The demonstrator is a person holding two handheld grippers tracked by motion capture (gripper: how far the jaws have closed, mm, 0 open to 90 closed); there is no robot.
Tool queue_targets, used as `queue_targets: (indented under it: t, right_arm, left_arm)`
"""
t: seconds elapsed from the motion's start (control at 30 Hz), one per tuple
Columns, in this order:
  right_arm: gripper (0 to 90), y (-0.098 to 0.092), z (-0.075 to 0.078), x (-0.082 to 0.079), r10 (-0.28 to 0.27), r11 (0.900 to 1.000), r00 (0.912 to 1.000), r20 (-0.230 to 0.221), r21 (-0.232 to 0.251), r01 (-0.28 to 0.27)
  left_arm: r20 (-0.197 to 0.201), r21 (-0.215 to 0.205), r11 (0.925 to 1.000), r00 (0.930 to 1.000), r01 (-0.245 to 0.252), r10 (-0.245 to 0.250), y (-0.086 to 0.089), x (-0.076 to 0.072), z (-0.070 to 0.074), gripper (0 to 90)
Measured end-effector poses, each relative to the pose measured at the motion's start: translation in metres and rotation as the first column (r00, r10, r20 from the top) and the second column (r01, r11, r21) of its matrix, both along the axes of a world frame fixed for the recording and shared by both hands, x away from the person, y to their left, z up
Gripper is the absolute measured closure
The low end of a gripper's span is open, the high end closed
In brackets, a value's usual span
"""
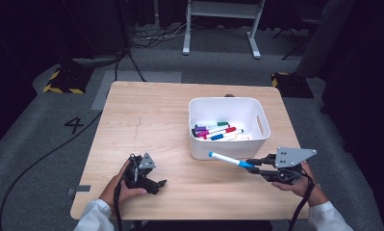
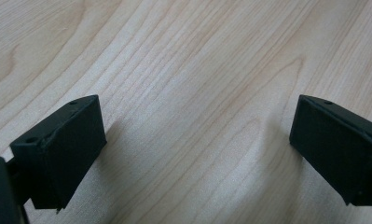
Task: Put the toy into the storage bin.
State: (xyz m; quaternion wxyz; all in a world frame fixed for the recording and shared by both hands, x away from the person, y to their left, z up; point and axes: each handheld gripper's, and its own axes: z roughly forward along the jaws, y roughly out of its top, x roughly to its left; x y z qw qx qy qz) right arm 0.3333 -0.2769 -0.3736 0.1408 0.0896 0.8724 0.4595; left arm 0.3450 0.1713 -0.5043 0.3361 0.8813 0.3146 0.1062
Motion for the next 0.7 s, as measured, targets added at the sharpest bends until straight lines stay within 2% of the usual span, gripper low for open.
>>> queue_targets:
  t: [0.1, 0.27, 0.37, 0.4, 0.53, 0.7]
  right_arm:
    - [75.5, -0.009, 0.022, 0.008, -0.023, 1.000, 0.9994, 0.026, 0.013, 0.022]
    - [75.5, -0.017, 0.051, 0.025, -0.075, 0.997, 0.9945, 0.073, 0.006, 0.074]
    - [75.5, -0.017, 0.063, 0.038, -0.090, 0.996, 0.9924, 0.083, -0.009, 0.091]
    - [75.5, -0.017, 0.067, 0.045, -0.091, 0.996, 0.9931, 0.074, -0.010, 0.092]
    - [75.5, -0.010, 0.069, 0.064, -0.094, 0.995, 0.9943, 0.051, -0.023, 0.095]
    - [75.5, 0.007, 0.058, 0.088, -0.093, 0.992, 0.9957, 0.008, -0.084, 0.093]
  left_arm:
    - [0.000, 0.000, 1.0000, 1.0000, 0.000, 0.000, 0.000, 0.000, 0.000, 3.5]
    - [0.001, 0.000, 1.0000, 1.0000, 0.001, -0.001, 0.000, 0.000, 0.000, 3.5]
    - [0.000, 0.001, 1.0000, 1.0000, 0.001, -0.001, 0.000, 0.000, 0.000, 3.4]
    - [0.000, 0.001, 1.0000, 1.0000, 0.004, -0.004, 0.000, 0.000, 0.000, 3.3]
    - [-0.001, 0.002, 1.0000, 1.0000, 0.002, -0.002, 0.000, 0.000, 0.000, 3.3]
    - [0.000, 0.003, 1.0000, 1.0000, 0.004, -0.004, 0.000, 0.000, 0.000, 3.3]
